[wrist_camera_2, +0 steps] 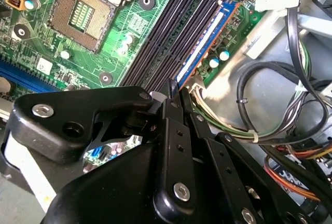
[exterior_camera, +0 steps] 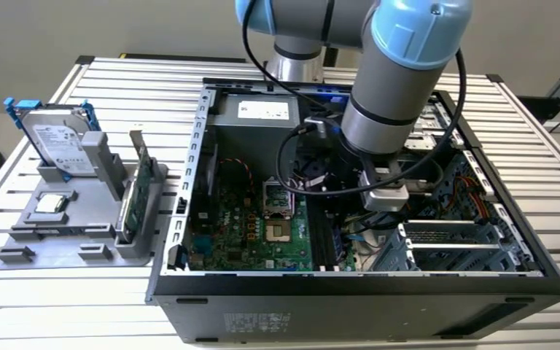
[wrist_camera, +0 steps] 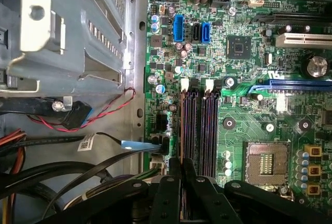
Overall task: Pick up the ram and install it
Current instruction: 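Insert the ram into the slot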
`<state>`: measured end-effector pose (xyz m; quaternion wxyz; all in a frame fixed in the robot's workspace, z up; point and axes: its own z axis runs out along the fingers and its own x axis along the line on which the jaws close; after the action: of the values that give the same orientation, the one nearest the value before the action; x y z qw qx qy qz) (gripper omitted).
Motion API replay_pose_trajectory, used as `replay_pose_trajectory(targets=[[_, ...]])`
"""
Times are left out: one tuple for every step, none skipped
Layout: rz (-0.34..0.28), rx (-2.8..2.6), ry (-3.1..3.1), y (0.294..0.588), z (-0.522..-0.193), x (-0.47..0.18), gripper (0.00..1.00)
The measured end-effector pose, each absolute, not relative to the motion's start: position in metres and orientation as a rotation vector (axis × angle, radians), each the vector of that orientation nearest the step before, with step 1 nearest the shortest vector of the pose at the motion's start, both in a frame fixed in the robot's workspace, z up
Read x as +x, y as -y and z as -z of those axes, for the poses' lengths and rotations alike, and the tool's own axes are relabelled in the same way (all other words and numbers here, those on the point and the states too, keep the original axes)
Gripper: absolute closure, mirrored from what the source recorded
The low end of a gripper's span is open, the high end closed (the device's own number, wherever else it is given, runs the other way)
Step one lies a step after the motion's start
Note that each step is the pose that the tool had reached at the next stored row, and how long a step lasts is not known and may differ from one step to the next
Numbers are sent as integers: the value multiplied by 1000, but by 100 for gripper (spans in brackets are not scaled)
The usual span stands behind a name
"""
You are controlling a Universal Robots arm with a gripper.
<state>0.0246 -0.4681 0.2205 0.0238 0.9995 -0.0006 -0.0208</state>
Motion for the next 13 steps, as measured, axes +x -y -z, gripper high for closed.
replay_pose_trajectory(targets=[[64, 3093, 2, 468, -220, 25, 100], [64, 3093, 2, 468, -220, 25, 100], [64, 3093, 2, 468, -220, 25, 100], [64, 3093, 2, 468, -220, 25, 100], [64, 3093, 2, 468, -220, 25, 100], [64, 3093, 2, 468, -220, 25, 100], [64, 3093, 2, 468, -220, 25, 100], [64, 3093, 2, 468, -220, 25, 100], [64, 3093, 2, 468, -220, 24, 100], [64, 3093, 2, 468, -220, 24, 100], [64, 3093, 2, 468, -220, 24, 100], [64, 3093, 3, 468, -220, 23, 100], [64, 3093, 3, 468, -220, 23, 100]])
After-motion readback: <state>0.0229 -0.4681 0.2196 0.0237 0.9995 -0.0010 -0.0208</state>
